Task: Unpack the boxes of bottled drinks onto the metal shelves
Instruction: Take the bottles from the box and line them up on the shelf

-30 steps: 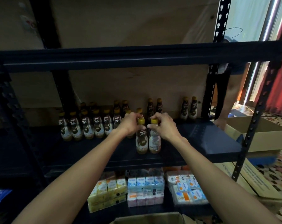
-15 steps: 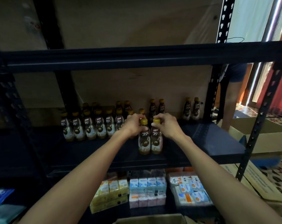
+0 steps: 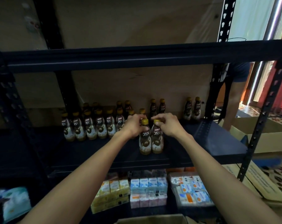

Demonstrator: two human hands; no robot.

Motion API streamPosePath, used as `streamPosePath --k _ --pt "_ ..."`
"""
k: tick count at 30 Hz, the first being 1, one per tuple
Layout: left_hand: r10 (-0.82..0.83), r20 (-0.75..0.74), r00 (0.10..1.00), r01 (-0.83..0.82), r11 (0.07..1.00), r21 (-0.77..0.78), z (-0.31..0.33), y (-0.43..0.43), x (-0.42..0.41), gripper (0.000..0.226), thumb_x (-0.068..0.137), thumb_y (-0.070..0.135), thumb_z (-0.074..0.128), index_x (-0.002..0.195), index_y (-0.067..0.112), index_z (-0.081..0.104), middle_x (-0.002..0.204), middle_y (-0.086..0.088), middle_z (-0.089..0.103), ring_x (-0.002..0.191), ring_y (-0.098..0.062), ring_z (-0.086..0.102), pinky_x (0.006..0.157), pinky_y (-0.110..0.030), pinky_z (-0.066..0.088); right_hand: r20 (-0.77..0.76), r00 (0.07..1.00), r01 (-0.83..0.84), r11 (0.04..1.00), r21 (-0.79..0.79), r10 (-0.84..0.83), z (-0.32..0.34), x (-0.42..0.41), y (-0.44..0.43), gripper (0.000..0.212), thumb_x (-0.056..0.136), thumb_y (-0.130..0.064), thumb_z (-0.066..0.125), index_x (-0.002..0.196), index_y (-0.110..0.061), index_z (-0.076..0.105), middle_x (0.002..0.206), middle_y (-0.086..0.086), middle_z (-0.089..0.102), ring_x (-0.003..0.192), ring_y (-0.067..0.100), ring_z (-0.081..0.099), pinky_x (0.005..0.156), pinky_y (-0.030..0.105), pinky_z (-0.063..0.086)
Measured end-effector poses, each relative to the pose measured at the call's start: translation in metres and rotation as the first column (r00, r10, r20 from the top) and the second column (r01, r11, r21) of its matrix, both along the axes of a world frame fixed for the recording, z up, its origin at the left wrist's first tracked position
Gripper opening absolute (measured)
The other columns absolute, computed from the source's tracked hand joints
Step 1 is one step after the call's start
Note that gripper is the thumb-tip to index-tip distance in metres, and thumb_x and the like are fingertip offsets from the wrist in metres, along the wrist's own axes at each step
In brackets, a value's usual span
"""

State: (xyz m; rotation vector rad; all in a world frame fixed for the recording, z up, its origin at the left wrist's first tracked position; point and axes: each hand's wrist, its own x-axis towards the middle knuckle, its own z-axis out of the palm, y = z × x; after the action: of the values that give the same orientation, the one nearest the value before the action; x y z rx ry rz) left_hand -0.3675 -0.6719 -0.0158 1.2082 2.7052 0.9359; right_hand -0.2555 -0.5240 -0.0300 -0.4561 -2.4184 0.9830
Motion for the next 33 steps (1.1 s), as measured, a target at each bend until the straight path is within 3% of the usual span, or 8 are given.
streamPosePath --k 3,6,9,15,21,24,28,33 --pt "0.0 0.005 1.0 0.0 1.0 0.009 0.0 0.0 0.0 0.064 0.078 0.031 0.083 0.137 0.029 0.056 0.133 -0.009 0.057 0.122 -0.027 0.056 0.104 -0.039 0.046 -0.012 1.0 -0.011 0.997 -0.073 0.01 0.003 0.003 0.001 0.033 0.097 -0.015 0.065 0.124 -0.034 0.068 0.128 0.001 0.064 0.115 0.012 0.061 0.091 0.021 0.049" --pt "-0.001 -0.024 1.0 0.002 1.0 0.024 -0.001 0.001 0.002 0.062 0.079 0.03 0.082 0.136 0.028 0.057 0.13 -0.009 0.06 0.119 -0.026 0.058 0.103 -0.041 0.049 -0.033 0.999 -0.004 0.993 -0.121 0.0 -0.003 0.006 0.001 0.039 0.094 -0.018 0.069 0.13 -0.032 0.063 0.126 0.0 0.065 0.114 0.012 0.062 0.096 0.029 0.052" --pt "-0.014 -0.048 0.999 0.017 0.998 0.056 -0.002 0.001 0.004 0.058 0.08 0.029 0.081 0.134 0.025 0.059 0.123 -0.006 0.067 0.116 -0.023 0.061 0.101 -0.041 0.05 -0.014 0.999 -0.035 0.998 -0.06 0.034 -0.013 0.011 -0.001 0.048 0.089 -0.026 0.076 0.132 -0.033 0.056 0.118 -0.005 0.063 0.108 0.011 0.06 0.09 0.027 0.049" --pt "-0.035 -0.055 0.998 0.038 0.998 0.059 -0.001 0.016 0.012 0.055 0.082 0.028 0.08 0.133 0.025 0.061 0.124 -0.005 0.067 0.116 -0.019 0.061 0.098 -0.03 0.049 -0.036 0.999 0.001 0.998 -0.058 -0.003 -0.022 0.019 0.01 0.052 0.089 -0.014 0.074 0.13 -0.036 0.051 0.11 -0.003 0.064 0.103 0.015 0.063 0.09 0.032 0.052" --pt "-0.077 -0.064 0.995 0.08 0.996 0.041 0.0 0.044 0.015 0.057 0.08 0.03 0.081 0.131 0.03 0.057 0.122 -0.006 0.064 0.111 -0.025 0.061 0.097 -0.044 0.052 -0.026 0.994 0.102 0.994 -0.03 -0.103 -0.026 0.02 0.035 0.056 0.087 -0.018 0.077 0.134 -0.035 0.05 0.111 -0.005 0.065 0.106 0.014 0.061 0.092 0.032 0.051" --pt "-0.11 -0.097 0.989 0.113 0.993 0.022 0.002 0.056 0.011 0.067 0.084 0.025 0.078 0.139 0.03 0.041 0.128 -0.011 0.056 0.116 -0.029 0.057 0.096 -0.046 0.051 -0.052 0.989 0.137 0.99 -0.038 -0.139 -0.027 0.015 0.046 0.047 0.088 -0.018 0.077 0.128 -0.033 0.056 0.103 -0.011 0.062 0.1 0.01 0.057 0.085 0.025 0.046" --pt "-0.114 -0.287 0.951 0.072 0.986 -0.153 0.01 0.07 0.001 0.046 0.086 0.034 0.074 0.122 0.024 0.048 0.118 -0.006 0.06 0.111 -0.026 0.056 0.082 -0.039 0.046 -0.047 0.982 0.179 0.983 -0.044 -0.181 -0.031 0.0 0.055 0.051 0.088 -0.02 0.077 0.133 -0.033 0.057 0.115 -0.007 0.064 0.109 0.013 0.058 0.091 0.03 0.049" --pt "-0.122 -0.507 0.853 -0.003 0.971 -0.239 0.018 0.086 -0.015 0.047 0.081 0.04 0.077 0.12 0.023 0.056 0.126 0.001 0.06 0.119 -0.023 0.051 0.098 -0.044 0.04 -0.051 0.979 0.197 0.979 -0.052 -0.2 -0.034 -0.022 0.067 0.046 0.086 -0.023 0.078 0.128 -0.032 0.059 0.117 -0.003 0.069 0.118 0.023 0.062 0.099 0.039 0.051"
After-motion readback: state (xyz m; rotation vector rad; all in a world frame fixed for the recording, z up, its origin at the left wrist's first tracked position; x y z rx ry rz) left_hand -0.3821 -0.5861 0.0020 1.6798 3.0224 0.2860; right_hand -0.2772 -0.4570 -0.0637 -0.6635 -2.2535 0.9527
